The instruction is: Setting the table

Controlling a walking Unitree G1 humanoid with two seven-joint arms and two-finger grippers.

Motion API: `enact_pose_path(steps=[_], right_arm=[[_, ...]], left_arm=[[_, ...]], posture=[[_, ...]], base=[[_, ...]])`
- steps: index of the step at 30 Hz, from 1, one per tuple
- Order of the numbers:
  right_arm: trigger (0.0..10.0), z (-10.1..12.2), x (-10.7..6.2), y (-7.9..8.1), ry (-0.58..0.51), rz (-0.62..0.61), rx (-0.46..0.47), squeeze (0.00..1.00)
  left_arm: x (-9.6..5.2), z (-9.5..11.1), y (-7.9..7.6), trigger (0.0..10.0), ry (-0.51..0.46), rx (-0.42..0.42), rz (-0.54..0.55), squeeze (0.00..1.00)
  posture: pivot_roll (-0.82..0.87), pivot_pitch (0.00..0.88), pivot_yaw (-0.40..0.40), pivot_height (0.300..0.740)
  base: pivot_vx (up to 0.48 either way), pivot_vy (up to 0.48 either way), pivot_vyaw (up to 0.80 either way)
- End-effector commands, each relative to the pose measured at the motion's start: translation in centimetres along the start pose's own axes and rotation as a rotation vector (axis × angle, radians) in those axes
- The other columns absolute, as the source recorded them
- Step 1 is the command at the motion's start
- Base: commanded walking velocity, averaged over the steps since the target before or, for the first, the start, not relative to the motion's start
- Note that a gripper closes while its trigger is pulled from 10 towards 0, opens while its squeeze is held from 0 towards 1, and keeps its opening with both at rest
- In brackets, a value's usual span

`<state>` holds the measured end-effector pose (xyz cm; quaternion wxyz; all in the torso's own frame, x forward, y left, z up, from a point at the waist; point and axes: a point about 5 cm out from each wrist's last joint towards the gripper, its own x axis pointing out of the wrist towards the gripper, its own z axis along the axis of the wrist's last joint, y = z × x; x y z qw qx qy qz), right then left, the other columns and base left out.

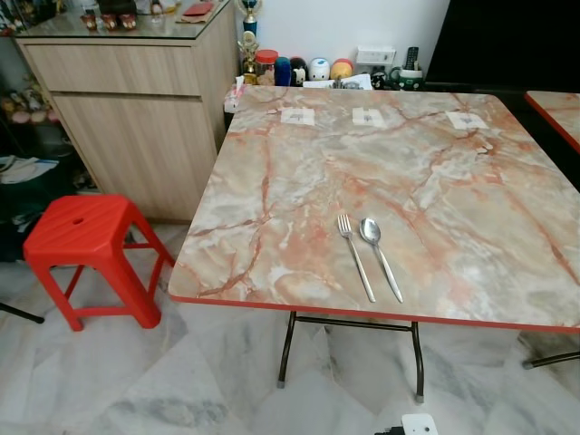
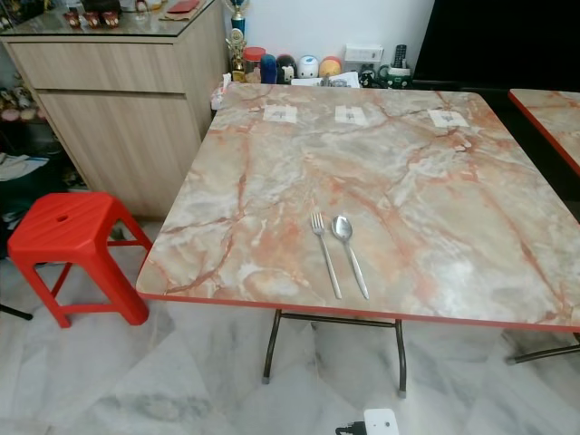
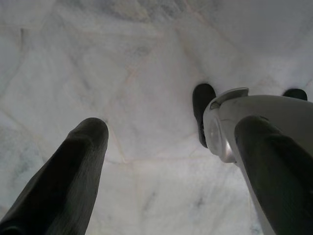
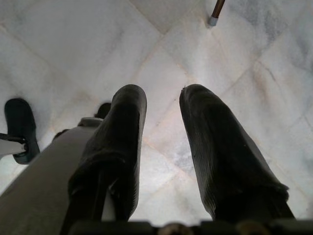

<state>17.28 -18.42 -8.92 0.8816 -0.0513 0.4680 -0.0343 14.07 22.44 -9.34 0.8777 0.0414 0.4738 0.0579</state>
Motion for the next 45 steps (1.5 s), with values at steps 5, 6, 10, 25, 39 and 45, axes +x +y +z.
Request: enact_pose_path(steps=[5, 6, 10, 25, 39, 45], right_arm=[[10.0, -0.1, 0.0, 0.0, -0.002, 0.007, 0.006, 0.00], [10.0, -0.1, 0.0, 0.0, -0.002, 0.007, 0.006, 0.00], [10.0, 0.4, -0.1, 0.0, -0.060, 0.018, -0.017, 0.00], [10.0, 1.5, -0.3, 0.0, -0.211, 0.024, 0.101, 0.00], [10.0, 4.5, -2.9, -2.1, -0.612, -0.072, 0.170, 0.00], [10.0, 4.7, -4.3, -2.2, -0.696, -0.080, 0.188, 0.00]], left_arm=[[-0.1, -0.5, 0.2, 10.0, 0.021, -0.007, 0.004, 0.00], [-0.1, -0.5, 0.2, 10.0, 0.021, -0.007, 0.004, 0.00], [-0.2, -0.8, 0.2, 10.0, 0.023, -0.009, 0.002, 0.00], [-0.8, -2.9, -0.3, 10.0, 0.063, 0.003, -0.010, 0.00], [-1.0, -3.7, -0.7, 10.0, 0.088, 0.019, -0.020, 0.00], [-1.1, -3.9, -0.9, 10.0, 0.093, 0.030, -0.027, 0.00]], posture=[[0.02, 0.100, -0.012, 0.740], [0.02, 0.100, -0.012, 0.740], [0.02, 0.101, -0.014, 0.740], [0.00, 0.089, -0.028, 0.740], [-0.02, 0.060, -0.038, 0.740], [-0.02, 0.052, -0.035, 0.740]], base=[[0.000, 0.000, 0.00], [0.000, 0.000, 0.00], [0.000, 0.000, 0.00], [0.000, 0.000, 0.00], [0.000, 0.000, 0.00], [0.000, 0.000, 0.00]])
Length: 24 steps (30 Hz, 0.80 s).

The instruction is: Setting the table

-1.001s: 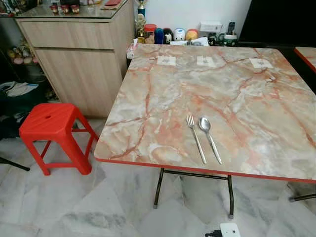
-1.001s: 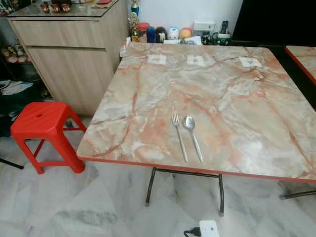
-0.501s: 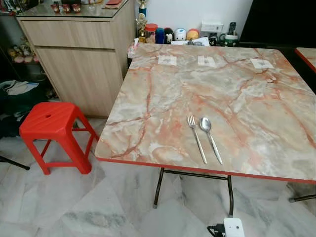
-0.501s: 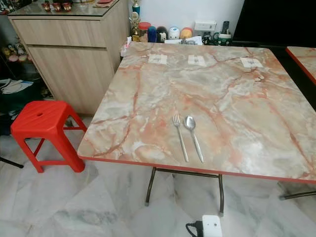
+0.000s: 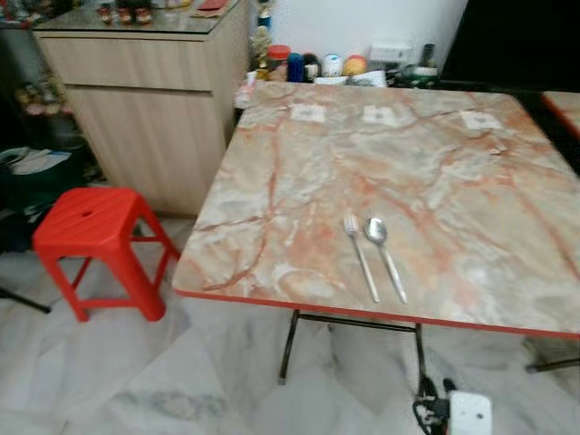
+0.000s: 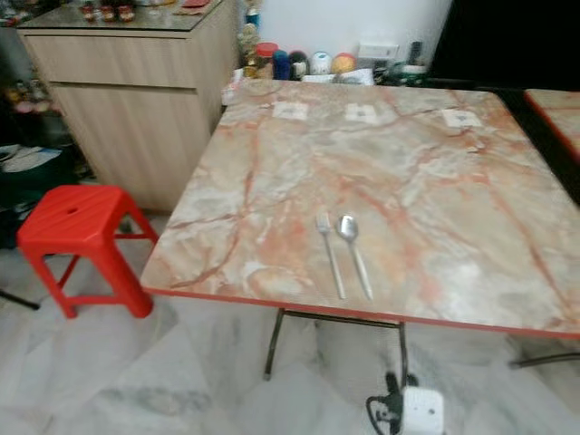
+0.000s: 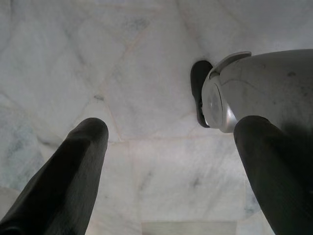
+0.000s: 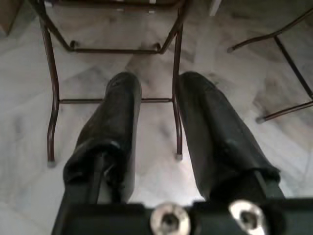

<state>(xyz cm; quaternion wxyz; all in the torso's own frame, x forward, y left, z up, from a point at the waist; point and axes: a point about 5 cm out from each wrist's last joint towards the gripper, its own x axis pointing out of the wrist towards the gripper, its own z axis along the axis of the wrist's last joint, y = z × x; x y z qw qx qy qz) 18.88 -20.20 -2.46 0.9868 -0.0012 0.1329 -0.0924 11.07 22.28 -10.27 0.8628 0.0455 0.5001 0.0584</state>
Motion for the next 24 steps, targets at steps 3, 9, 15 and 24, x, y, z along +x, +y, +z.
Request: enact_pose_path(steps=[3, 9, 15, 24], right_arm=[[10.0, 0.5, -0.4, 0.5, -0.047, -0.008, 0.021, 0.00], [10.0, 1.3, -1.9, -0.3, -0.077, -0.039, 0.028, 0.00], [10.0, 6.8, -0.6, -1.0, -0.248, -0.035, 0.035, 0.00], [10.0, 13.1, 4.3, 1.8, -0.340, 0.146, 0.046, 0.00]], left_arm=[[-0.2, -1.0, -0.7, 10.0, 0.034, 0.026, -0.029, 0.00], [-0.1, -0.5, -0.2, 10.0, 0.028, 0.030, -0.021, 0.00], [0.4, 1.7, 0.5, 10.0, -0.011, 0.027, -0.012, 0.00], [0.5, 1.9, 0.3, 10.0, -0.019, 0.013, -0.009, 0.00]], posture=[[-0.01, 0.044, -0.037, 0.740], [-0.02, 0.047, -0.033, 0.740], [-0.03, 0.064, -0.036, 0.740], [-0.02, 0.067, -0.033, 0.740]], base=[[0.000, 0.000, 0.00], [0.000, 0.000, 0.00], [0.000, 0.000, 0.00], [0.000, 0.000, 0.00]])
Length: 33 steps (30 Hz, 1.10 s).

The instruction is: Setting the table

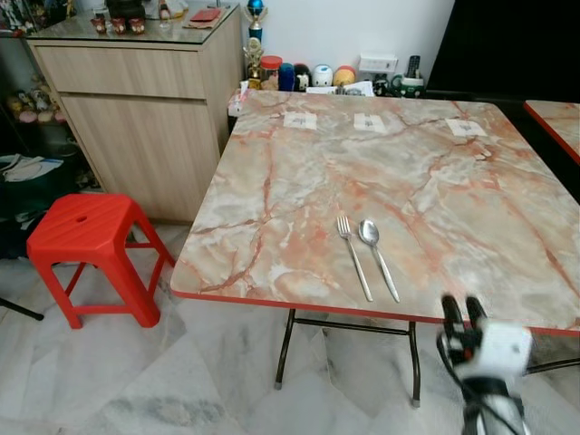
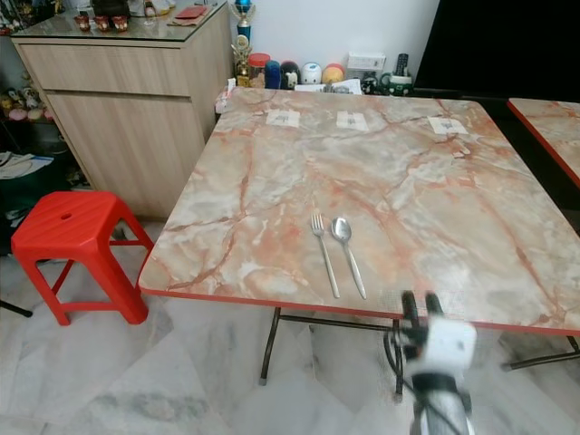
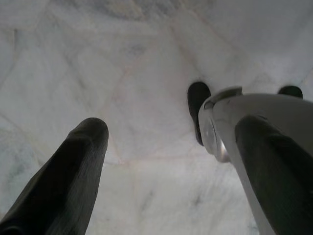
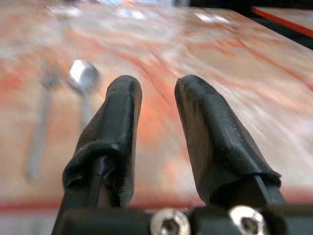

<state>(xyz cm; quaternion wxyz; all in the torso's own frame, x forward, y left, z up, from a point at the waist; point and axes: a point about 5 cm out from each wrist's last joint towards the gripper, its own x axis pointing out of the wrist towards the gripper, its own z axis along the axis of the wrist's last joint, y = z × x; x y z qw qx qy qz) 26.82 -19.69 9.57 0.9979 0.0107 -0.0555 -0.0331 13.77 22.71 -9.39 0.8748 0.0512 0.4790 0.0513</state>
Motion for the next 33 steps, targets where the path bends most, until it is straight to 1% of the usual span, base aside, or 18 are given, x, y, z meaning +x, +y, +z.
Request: enact_pose_path(steps=[1, 2, 4, 5, 7, 8, 11, 12, 13, 15, 16, 21, 24, 25, 26, 27, 28, 33], right_arm=[[10.0, -0.5, 0.6, 0.8, 0.066, 0.057, -0.002, 0.00], [10.0, -0.4, 1.6, 1.5, 0.071, 0.086, 0.014, 0.00], [10.0, -0.6, 2.6, 2.0, 0.104, 0.112, -0.005, 0.00], [10.0, -0.4, 3.4, 2.5, 0.097, 0.124, -0.008, 0.00], [10.0, -0.1, 4.4, 3.1, 0.098, 0.138, 0.003, 0.00], [10.0, -0.1, 5.2, 3.7, 0.107, 0.148, -0.002, 0.00], [10.0, 0.0, 6.6, 4.7, 0.131, 0.162, -0.014, 0.00], [10.0, 0.0, 6.9, 5.0, 0.138, 0.168, 0.003, 0.17], [10.0, -0.1, 7.4, 5.4, 0.167, 0.155, 0.039, 1.00], [10.0, -0.3, 8.4, 6.0, 0.248, 0.126, 0.119, 1.00], [10.0, -0.4, 8.6, 6.2, 0.266, 0.129, 0.134, 1.00], [10.0, -0.9, 9.5, 7.2, 0.350, 0.185, 0.031, 1.00], [10.0, -1.1, 9.7, 7.1, 0.373, 0.183, 0.018, 1.00], [10.0, -1.0, 9.9, 7.0, 0.375, 0.177, 0.014, 0.45], [10.0, -0.9, 10.0, 7.0, 0.376, 0.173, 0.011, 0.45], [10.0, -0.8, 10.2, 6.9, 0.377, 0.169, 0.013, 0.03], [10.0, -0.7, 10.3, 6.9, 0.376, 0.164, 0.014, 0.00], [10.0, -0.3, 10.7, 7.0, 0.376, 0.131, 0.024, 0.00]], left_arm=[[-0.2, -1.0, -0.1, 10.0, 0.033, -0.002, -0.003, 0.00], [-0.2, -1.1, -0.1, 10.0, 0.035, -0.004, -0.002, 0.00], [-0.2, -1.1, -0.1, 10.0, 0.037, -0.003, -0.002, 0.00], [-0.2, -1.1, -0.1, 10.0, 0.037, -0.004, -0.002, 0.00], [-0.2, -1.1, 0.0, 10.0, 0.037, -0.005, -0.001, 0.00], [-0.2, -1.1, 0.0, 10.0, 0.037, -0.006, 0.000, 0.00], [-0.2, -1.1, 0.0, 10.0, 0.036, -0.005, 0.000, 0.00], [-0.2, -1.1, 0.0, 10.0, 0.035, -0.004, 0.000, 0.00], [-0.2, -1.1, 0.0, 10.0, 0.034, -0.005, 0.000, 0.00], [-0.2, -1.1, -0.1, 10.0, 0.033, -0.006, 0.000, 0.00], [-0.2, -1.1, -0.1, 10.0, 0.033, -0.006, -0.001, 0.00], [-0.2, -1.1, -0.1, 10.0, 0.032, -0.006, 0.001, 0.00], [-0.2, -1.1, 0.0, 10.0, 0.033, -0.007, 0.003, 0.00], [-0.2, -1.1, 0.0, 10.0, 0.034, -0.007, 0.004, 0.00], [-0.3, -1.1, 0.1, 10.0, 0.035, -0.008, 0.005, 0.00], [-0.3, -1.1, 0.1, 10.0, 0.035, -0.008, 0.006, 0.00], [-0.3, -1.2, 0.1, 10.0, 0.036, -0.008, 0.006, 0.00], [-0.3, -1.3, 0.1, 10.0, 0.039, -0.007, 0.004, 0.00]], posture=[[-0.02, 0.067, -0.033, 0.740], [-0.02, 0.067, -0.033, 0.740], [-0.01, 0.074, -0.021, 0.740], [-0.01, 0.072, -0.019, 0.740], [0.00, 0.076, -0.017, 0.740], [0.00, 0.074, -0.016, 0.740], [0.00, 0.076, -0.013, 0.740], [0.00, 0.076, -0.013, 0.740], [0.01, 0.079, -0.010, 0.740], [0.01, 0.083, -0.009, 0.740], [0.01, 0.083, -0.009, 0.740], [0.03, 0.091, -0.009, 0.740], [0.03, 0.091, -0.009, 0.740], [0.03, 0.098, -0.011, 0.740], [0.04, 0.099, -0.011, 0.740], [0.04, 0.099, -0.011, 0.740], [0.04, 0.101, -0.010, 0.740], [0.04, 0.104, -0.010, 0.740]], base=[[0.000, 0.000, 0.00], [0.000, 0.000, 0.00], [0.000, 0.000, 0.00], [0.000, 0.000, 0.00], [0.000, 0.000, 0.00], [0.000, 0.000, 0.00], [0.000, 0.000, 0.00], [0.000, 0.000, 0.00], [0.000, 0.000, 0.00], [0.000, 0.000, 0.00], [0.000, 0.000, 0.00], [0.000, 0.000, 0.00], [0.000, 0.000, 0.00], [0.000, 0.000, 0.00], [0.000, 0.000, 0.00], [0.000, 0.000, 0.00], [0.000, 0.000, 0.00], [0.000, 0.000, 0.00]])
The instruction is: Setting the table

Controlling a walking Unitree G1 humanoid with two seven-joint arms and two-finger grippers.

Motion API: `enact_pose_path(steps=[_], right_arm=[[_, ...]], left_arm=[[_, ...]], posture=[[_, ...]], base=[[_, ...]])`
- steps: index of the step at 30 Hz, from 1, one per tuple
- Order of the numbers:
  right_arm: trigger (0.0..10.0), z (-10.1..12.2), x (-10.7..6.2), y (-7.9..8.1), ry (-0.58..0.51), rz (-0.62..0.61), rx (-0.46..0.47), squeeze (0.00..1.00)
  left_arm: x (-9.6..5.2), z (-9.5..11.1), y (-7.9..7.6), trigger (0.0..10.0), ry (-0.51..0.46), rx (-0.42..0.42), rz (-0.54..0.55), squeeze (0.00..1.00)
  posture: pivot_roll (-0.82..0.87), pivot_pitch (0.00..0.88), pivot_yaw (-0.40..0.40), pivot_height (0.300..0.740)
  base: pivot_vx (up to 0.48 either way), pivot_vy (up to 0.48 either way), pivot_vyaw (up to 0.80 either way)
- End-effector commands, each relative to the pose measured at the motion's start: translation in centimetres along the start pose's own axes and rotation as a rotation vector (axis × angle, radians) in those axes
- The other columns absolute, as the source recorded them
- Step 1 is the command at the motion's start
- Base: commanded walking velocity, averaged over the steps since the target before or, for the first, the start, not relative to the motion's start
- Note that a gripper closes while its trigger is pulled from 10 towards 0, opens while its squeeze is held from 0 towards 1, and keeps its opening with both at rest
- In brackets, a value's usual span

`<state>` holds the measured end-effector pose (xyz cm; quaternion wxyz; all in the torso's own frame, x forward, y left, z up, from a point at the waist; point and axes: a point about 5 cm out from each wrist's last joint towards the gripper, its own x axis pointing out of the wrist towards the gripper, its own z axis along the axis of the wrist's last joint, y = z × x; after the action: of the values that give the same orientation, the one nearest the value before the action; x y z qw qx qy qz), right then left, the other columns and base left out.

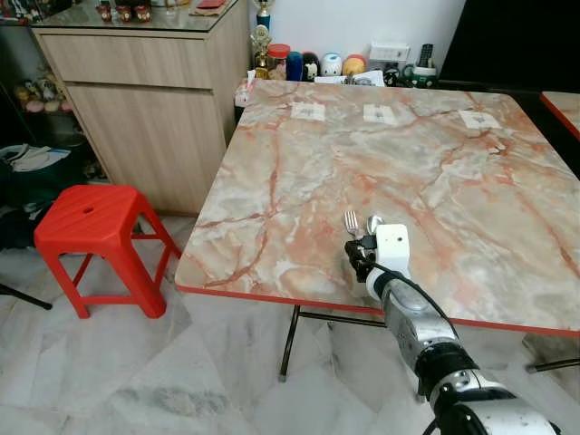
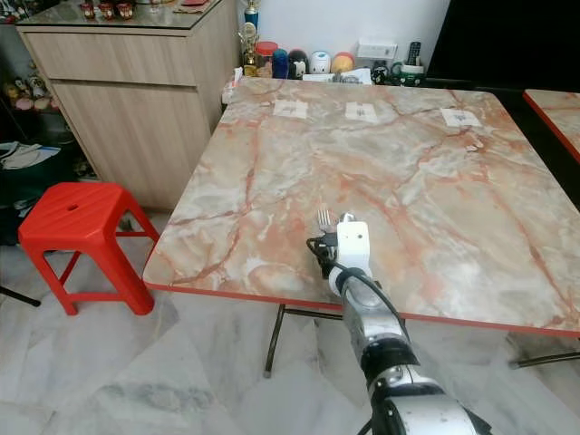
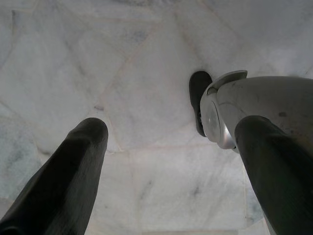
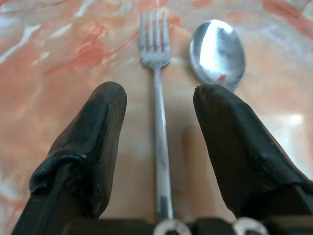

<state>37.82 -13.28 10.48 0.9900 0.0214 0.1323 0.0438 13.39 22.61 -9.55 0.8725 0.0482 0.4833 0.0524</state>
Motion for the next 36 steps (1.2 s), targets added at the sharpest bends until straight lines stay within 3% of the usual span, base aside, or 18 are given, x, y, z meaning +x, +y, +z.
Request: enact_pose_path(steps=[1, 11, 14, 19, 21, 25, 26, 28, 30, 32, 36], right_arm=[[10.0, 0.3, 0.1, -0.2, -0.004, -0.018, 0.010, 0.00], [10.0, 1.1, 0.5, 0.6, -0.001, 0.017, 0.000, 0.00], [10.0, 1.7, 0.6, 0.5, -0.049, 0.012, 0.023, 0.00], [10.0, 2.9, -0.2, -0.4, -0.271, -0.002, 0.021, 0.00], [10.0, 2.9, -0.5, -0.6, -0.301, -0.011, 0.014, 0.00], [10.0, 2.3, -2.3, -2.3, -0.425, -0.062, 0.042, 0.00], [10.0, 2.3, -2.3, -2.3, -0.425, -0.062, 0.042, 0.00], [10.0, 0.7, -4.2, -3.8, -0.449, -0.122, 0.027, 0.00], [10.0, 0.5, -4.6, -4.0, -0.450, -0.132, 0.026, 0.00], [10.0, -1.3, -6.6, -4.6, -0.443, -0.152, -0.006, 0.00], [10.0, -2.1, -7.4, -4.7, -0.431, -0.159, -0.021, 0.00]], left_arm=[[-0.2, -0.9, 0.2, 10.0, 0.029, -0.002, 0.005, 0.00], [-0.2, -0.8, 0.1, 10.0, 0.023, 0.001, 0.007, 0.00], [-0.2, -0.7, 0.2, 10.0, 0.013, -0.005, 0.013, 0.00], [-0.2, -0.2, 0.3, 10.0, -0.037, -0.045, 0.022, 0.00], [-0.2, -0.2, 0.3, 10.0, -0.043, -0.048, 0.023, 0.00], [-0.2, 0.0, 0.6, 10.0, -0.064, -0.045, 0.033, 0.00], [-0.2, 0.0, 0.6, 10.0, -0.064, -0.045, 0.033, 0.00], [-0.3, 0.2, 1.0, 10.0, -0.081, -0.053, 0.043, 0.00], [-0.3, 0.2, 1.1, 10.0, -0.083, -0.053, 0.044, 0.00], [-0.3, 0.5, 1.6, 10.0, -0.095, -0.064, 0.055, 0.00], [-0.3, 0.6, 1.9, 10.0, -0.096, -0.064, 0.059, 0.00]], posture=[[0.04, 0.104, -0.010, 0.740], [0.05, 0.109, -0.014, 0.740], [0.05, 0.111, -0.017, 0.740], [0.05, 0.116, -0.018, 0.740], [0.05, 0.116, -0.018, 0.740], [0.05, 0.115, -0.019, 0.740], [0.05, 0.115, -0.019, 0.740], [0.04, 0.105, -0.022, 0.740], [0.04, 0.105, -0.021, 0.740], [0.04, 0.096, -0.017, 0.740], [0.03, 0.083, -0.011, 0.740]], base=[[0.000, 0.000, 0.00], [0.000, 0.000, 0.00], [0.000, 0.000, 0.00], [0.000, 0.000, 0.00], [0.000, 0.000, 0.00], [0.000, 0.000, 0.00], [0.000, 0.000, 0.00], [0.000, 0.000, 0.00], [0.000, 0.000, 0.00], [0.000, 0.000, 0.00], [0.000, 0.000, 0.00]])
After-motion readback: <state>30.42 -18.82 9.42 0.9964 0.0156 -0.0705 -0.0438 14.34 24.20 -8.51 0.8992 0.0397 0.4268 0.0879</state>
